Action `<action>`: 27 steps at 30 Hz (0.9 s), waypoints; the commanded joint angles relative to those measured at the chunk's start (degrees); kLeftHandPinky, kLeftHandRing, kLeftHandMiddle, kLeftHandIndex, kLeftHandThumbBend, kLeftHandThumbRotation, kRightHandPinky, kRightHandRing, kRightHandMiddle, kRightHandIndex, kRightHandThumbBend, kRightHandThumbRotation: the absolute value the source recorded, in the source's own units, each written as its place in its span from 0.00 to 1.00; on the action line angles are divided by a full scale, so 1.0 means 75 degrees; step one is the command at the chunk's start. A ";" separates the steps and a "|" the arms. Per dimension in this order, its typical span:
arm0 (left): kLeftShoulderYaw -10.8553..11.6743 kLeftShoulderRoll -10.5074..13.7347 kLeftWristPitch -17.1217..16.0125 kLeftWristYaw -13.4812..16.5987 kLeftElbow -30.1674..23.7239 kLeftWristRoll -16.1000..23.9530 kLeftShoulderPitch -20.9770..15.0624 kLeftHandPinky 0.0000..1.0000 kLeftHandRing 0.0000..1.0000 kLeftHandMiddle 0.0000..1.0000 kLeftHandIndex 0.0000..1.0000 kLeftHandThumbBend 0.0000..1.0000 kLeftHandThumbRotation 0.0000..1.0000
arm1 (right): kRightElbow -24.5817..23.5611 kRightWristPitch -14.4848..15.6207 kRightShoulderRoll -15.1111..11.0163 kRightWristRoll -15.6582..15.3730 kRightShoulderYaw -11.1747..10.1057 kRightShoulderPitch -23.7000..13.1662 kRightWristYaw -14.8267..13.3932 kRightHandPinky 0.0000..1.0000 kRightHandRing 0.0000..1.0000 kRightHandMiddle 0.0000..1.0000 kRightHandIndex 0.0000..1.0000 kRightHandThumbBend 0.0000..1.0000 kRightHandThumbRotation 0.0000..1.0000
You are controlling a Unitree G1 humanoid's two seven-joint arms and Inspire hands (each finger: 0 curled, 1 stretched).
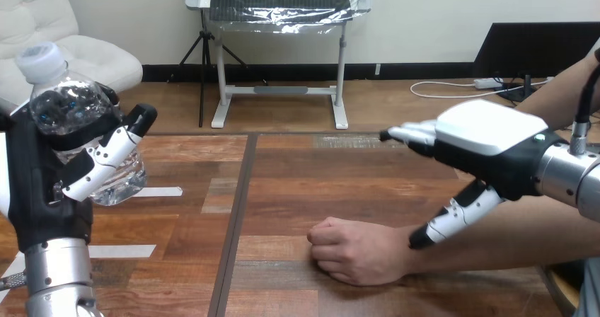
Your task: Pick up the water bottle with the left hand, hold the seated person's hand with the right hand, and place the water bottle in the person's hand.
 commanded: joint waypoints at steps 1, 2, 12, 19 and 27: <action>-0.0023 0.0018 -0.0085 0.0043 -0.0426 0.0045 -0.0311 0.20 0.26 0.32 0.38 0.50 0.00 | -0.0126 0.0134 -0.0075 0.0028 0.0044 -0.0096 0.0149 0.94 0.95 0.96 0.98 1.00 0.65; -0.0025 0.0017 -0.0084 0.0049 -0.0431 0.0051 -0.0308 0.20 0.26 0.32 0.38 0.50 0.00 | -0.0117 0.0168 -0.0071 0.0011 0.0075 -0.0089 0.0222 0.95 0.95 0.96 0.98 1.00 0.65; -0.0028 0.0020 -0.0066 -0.0010 -0.0437 -0.0118 -0.0280 0.20 0.26 0.32 0.38 0.50 0.00 | -0.0093 0.0272 -0.0026 -0.0213 0.0251 0.0047 0.0439 0.95 0.94 0.95 0.96 1.00 0.62; -0.0027 0.0001 -0.0069 0.0002 -0.0439 -0.0140 -0.0269 0.20 0.26 0.32 0.38 0.51 0.00 | -0.0008 0.0283 -0.0011 -0.0228 0.0322 0.0125 0.0446 0.95 0.93 0.94 0.95 1.00 0.59; -0.0023 0.0014 -0.0124 -0.0055 -0.0420 -0.0205 -0.0260 0.21 0.26 0.32 0.38 0.50 0.00 | 0.0146 0.0290 -0.0011 -0.0362 0.0433 0.0220 0.0407 0.94 0.92 0.93 0.95 1.00 0.58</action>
